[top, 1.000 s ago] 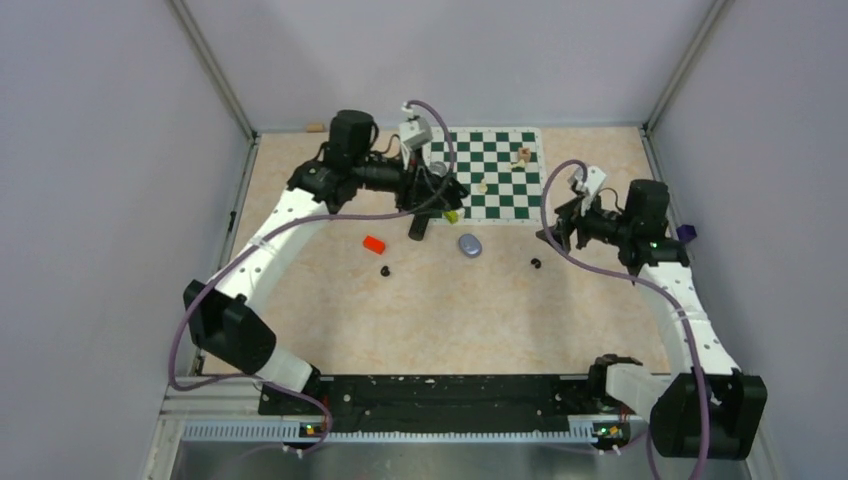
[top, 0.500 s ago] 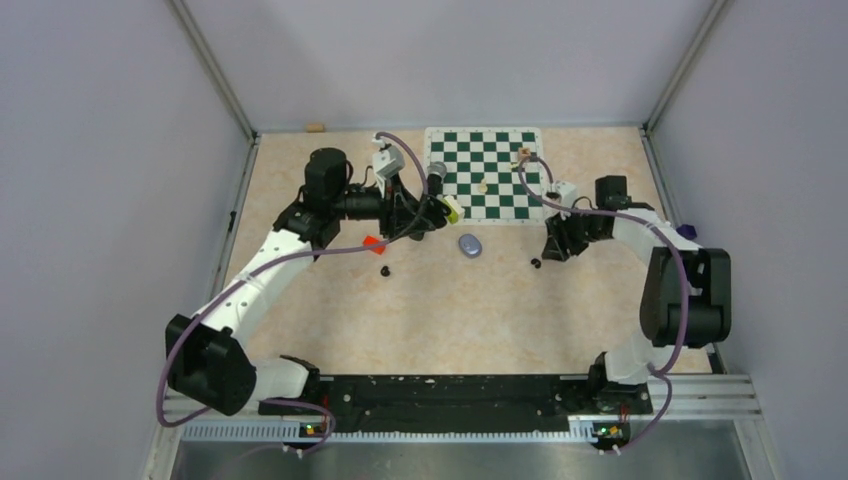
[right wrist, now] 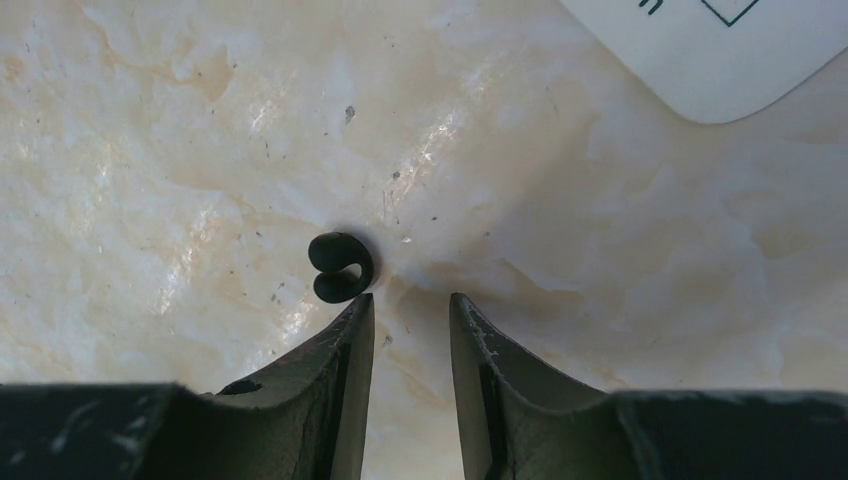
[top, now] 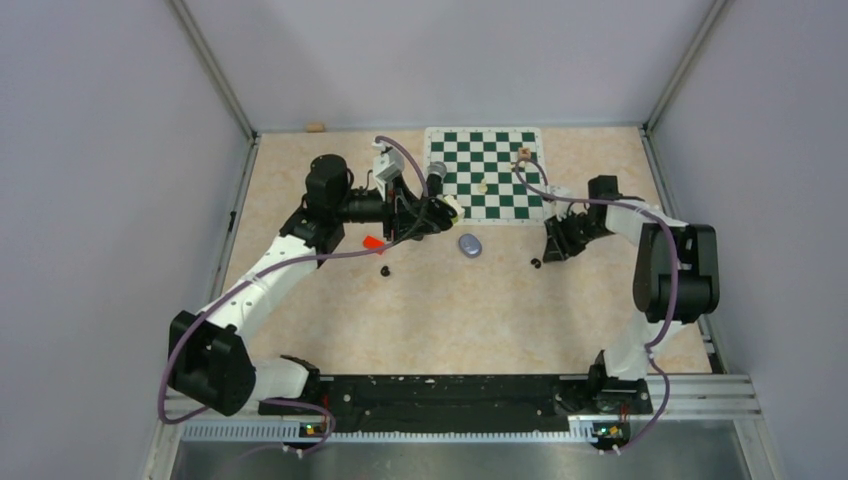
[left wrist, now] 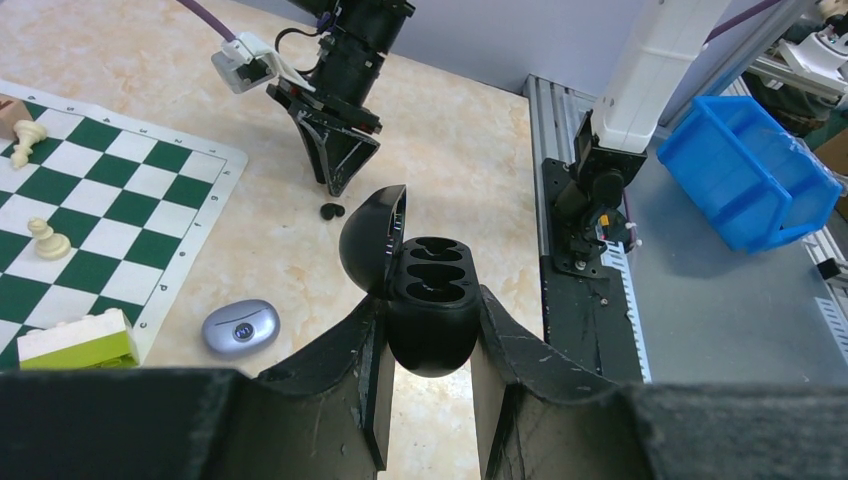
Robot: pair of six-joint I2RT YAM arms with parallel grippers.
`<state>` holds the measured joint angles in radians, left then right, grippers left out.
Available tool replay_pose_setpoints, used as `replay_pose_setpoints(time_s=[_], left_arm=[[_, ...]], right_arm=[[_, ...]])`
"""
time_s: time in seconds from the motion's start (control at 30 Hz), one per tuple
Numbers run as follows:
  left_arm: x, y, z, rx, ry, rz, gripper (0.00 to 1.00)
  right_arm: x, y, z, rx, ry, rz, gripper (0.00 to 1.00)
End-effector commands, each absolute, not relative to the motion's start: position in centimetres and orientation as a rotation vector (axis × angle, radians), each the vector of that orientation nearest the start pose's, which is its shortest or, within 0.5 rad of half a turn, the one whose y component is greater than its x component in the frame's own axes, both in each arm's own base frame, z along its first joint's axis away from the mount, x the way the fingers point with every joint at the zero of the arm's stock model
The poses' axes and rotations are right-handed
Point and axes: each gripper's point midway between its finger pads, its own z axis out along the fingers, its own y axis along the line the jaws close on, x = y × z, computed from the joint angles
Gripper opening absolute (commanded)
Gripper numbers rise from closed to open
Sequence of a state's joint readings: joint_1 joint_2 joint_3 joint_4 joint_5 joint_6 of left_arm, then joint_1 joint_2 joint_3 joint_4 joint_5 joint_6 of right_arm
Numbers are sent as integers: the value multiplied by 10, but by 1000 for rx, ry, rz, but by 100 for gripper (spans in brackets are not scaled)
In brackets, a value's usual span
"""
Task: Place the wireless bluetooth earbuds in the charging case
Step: Pick up the earbud from the center of the board.
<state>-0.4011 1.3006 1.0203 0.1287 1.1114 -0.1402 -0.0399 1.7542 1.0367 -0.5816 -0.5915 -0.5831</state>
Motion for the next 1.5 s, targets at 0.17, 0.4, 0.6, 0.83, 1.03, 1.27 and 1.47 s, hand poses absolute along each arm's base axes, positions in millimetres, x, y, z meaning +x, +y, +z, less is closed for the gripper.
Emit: replay_pose_setpoints(time_s=[0.17,0.4,0.6,0.83,1.03,1.27,1.47], left_arm=[[250,-282,304,1079,1415,-1334,0],[251,-283,302,1076,1417,-1338,0],[250,-283,302,1076,1414,-1341,0],[251,-283,301,1076,1413,-1333,0],[252,-284,300,1077,1416,-1335,0],[253,-284,299,1074,1420,-1336,0],[254,-285,296,1071,1431,-1341,0]], right_arm=[[330,88,15,-912,2505,633,34],[326,90,7,-920,2529,638,34],[319,97,7,-930,2523,706,32],[303,111,10,-980,2515,843,27],[289,120,18,-1034,2473,967,21],[283,127,28,-1059,2418,1037,5],[291,126,40,-1080,2355,976,8]])
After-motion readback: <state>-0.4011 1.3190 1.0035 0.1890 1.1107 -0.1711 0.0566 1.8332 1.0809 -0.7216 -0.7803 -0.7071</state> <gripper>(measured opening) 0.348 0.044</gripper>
